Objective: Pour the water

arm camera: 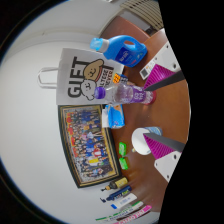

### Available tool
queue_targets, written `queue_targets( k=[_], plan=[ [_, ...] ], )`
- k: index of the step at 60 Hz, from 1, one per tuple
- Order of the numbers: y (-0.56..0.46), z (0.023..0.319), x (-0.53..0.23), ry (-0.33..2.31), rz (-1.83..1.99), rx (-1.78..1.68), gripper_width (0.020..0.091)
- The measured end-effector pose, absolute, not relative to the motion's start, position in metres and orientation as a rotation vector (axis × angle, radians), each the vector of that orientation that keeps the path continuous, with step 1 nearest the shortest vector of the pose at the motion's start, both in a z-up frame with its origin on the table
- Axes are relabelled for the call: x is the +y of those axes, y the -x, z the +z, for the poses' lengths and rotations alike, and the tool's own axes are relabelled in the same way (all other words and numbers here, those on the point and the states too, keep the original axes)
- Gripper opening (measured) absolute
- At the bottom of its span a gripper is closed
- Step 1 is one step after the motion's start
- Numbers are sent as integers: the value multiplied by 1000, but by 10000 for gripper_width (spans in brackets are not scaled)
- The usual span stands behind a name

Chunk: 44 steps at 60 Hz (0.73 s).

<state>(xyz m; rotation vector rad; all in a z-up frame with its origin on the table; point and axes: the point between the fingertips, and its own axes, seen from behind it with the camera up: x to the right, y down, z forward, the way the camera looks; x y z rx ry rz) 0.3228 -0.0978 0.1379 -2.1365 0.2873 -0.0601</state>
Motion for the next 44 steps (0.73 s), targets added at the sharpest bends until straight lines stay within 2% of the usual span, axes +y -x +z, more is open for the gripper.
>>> queue_targets(
  k=[15,23,30,44],
  plan=[
    [-240,216,-199,2169,-124,222,851],
    [-206,242,-239,2158,-167,175,855],
    [-190,251,-263,2156,-193,145,851],
    [-176,244,-287,2173,-195,131,852]
  ],
)
